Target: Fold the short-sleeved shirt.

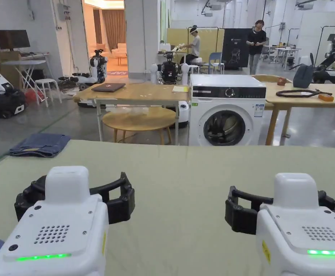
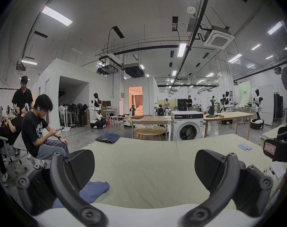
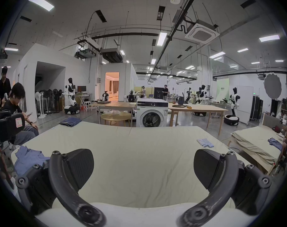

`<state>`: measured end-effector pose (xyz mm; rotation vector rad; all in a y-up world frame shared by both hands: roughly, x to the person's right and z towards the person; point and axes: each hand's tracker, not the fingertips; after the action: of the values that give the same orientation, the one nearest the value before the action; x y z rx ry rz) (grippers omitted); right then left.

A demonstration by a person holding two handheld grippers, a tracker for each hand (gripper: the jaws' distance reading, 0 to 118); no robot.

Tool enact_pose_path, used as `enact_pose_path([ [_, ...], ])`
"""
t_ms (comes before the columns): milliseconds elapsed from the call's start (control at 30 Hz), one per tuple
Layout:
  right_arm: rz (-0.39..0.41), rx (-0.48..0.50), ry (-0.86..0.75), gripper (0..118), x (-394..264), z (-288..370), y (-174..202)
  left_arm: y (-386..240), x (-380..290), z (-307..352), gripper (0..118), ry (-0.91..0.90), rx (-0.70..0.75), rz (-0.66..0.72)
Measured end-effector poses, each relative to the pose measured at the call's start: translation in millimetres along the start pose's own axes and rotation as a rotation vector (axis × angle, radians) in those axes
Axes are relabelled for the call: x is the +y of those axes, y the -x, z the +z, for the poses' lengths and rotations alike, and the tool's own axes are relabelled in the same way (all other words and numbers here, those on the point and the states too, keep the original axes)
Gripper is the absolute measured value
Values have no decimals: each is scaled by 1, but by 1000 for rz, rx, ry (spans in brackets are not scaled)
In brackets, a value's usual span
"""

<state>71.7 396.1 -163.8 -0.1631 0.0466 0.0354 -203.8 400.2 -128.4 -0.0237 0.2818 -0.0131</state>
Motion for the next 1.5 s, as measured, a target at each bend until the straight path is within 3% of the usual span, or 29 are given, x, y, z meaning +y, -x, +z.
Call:
enact_pose_path([
  [733,24,26,1,118,0,1,2,-3,2,2,118,-2,-36,2],
  [767,2,105,3,118,-1,1,0,-1,2,2,118,-10,-87,35],
  [800,-69,307,9,118,0,4,-7,5,1,2,118,-28,-215,117],
  [833,-185,626,26,118,1,6,-20,19,1,2,118,-43,-411,224],
  [900,-387,961,41,118,-2,7,-33,38,-2,-5,118,-46,-753,505],
  [933,-412,944,18,118,-3,10,-30,33,-1,-4,118,-31,-772,566],
  [967,-349,748,-40,118,0,15,-23,23,5,2,118,-46,-501,409],
  [1000,-243,521,-64,118,3,18,-15,12,9,6,118,-54,-290,188],
  [1067,50,-144,-78,118,6,17,13,-18,7,5,118,-32,130,-225],
  [1100,175,-374,-79,118,0,10,21,-25,0,1,118,-33,266,-344],
  [1133,235,-439,-99,118,-5,6,19,-22,-5,2,118,-49,300,-388],
  [1167,237,-381,-124,118,-9,3,19,-17,-7,5,118,-74,278,-364],
  [1233,107,-210,-77,118,-7,4,8,-4,-4,9,118,-86,111,-175],
  [1300,-36,-112,-33,118,-6,2,-5,4,2,6,118,-45,84,-39],
  [1500,-5,-51,-70,118,0,8,-1,3,1,4,118,-39,73,-50],
])
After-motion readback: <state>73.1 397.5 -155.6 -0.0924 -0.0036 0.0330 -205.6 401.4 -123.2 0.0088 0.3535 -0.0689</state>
